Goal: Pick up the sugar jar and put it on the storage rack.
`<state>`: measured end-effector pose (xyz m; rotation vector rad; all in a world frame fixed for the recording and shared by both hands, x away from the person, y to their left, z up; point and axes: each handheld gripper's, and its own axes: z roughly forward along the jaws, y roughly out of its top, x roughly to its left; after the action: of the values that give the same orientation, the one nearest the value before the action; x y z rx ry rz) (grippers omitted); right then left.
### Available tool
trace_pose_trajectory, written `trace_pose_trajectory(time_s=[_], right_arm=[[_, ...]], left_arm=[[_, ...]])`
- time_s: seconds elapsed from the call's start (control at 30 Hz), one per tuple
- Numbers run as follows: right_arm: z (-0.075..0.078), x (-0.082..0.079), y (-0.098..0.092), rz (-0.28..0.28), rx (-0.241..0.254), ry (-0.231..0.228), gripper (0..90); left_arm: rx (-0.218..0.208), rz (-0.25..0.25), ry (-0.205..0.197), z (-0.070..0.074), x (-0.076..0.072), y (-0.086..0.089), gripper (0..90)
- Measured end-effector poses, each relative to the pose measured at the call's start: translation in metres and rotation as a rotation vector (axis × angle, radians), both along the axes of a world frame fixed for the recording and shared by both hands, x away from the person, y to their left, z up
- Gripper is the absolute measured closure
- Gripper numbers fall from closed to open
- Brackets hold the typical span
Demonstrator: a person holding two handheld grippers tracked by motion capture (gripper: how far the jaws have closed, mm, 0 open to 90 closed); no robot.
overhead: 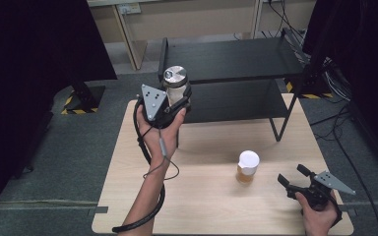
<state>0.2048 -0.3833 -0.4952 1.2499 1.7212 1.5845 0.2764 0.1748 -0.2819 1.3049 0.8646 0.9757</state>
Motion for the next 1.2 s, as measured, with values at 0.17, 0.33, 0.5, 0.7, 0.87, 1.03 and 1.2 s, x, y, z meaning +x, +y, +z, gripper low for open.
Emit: trace_pose_trajectory(time_s=[0.17, 0.33, 0.5, 0.7, 0.87, 1.03, 1.2], right_arm=[[0.000, 0.000, 0.000, 0.000, 0.001, 0.000, 4.3], [0.000, 0.000, 0.000, 0.001, 0.002, 0.002, 4.3], [-0.001, 0.000, -0.001, 0.001, 0.008, 0.001, 4.2], [-0.001, 0.000, -0.001, -0.001, 0.013, 0.002, 4.3], [-0.001, 0.000, -0.001, 0.000, 0.012, 0.003, 4.3], [-0.001, 0.000, -0.001, -0.001, 0.011, 0.002, 4.3], [-0.001, 0.000, -0.001, 0.001, 0.010, 0.001, 4.3]], left_arm=[[0.001, 0.004, -0.001, 0.006, 0.003, -0.001, 30.9], [-0.003, 0.001, 0.003, 0.013, 0.007, -0.003, 30.9], [-0.007, -0.004, 0.013, 0.020, 0.012, -0.005, 30.9], [-0.015, 0.000, 0.017, 0.026, 0.018, -0.008, 30.9], [-0.020, 0.004, 0.020, 0.030, 0.021, -0.010, 30.9], [-0.011, 0.017, 0.020, 0.034, 0.025, -0.012, 30.9], [-0.014, 0.032, 0.018, 0.036, 0.031, -0.014, 30.9]])
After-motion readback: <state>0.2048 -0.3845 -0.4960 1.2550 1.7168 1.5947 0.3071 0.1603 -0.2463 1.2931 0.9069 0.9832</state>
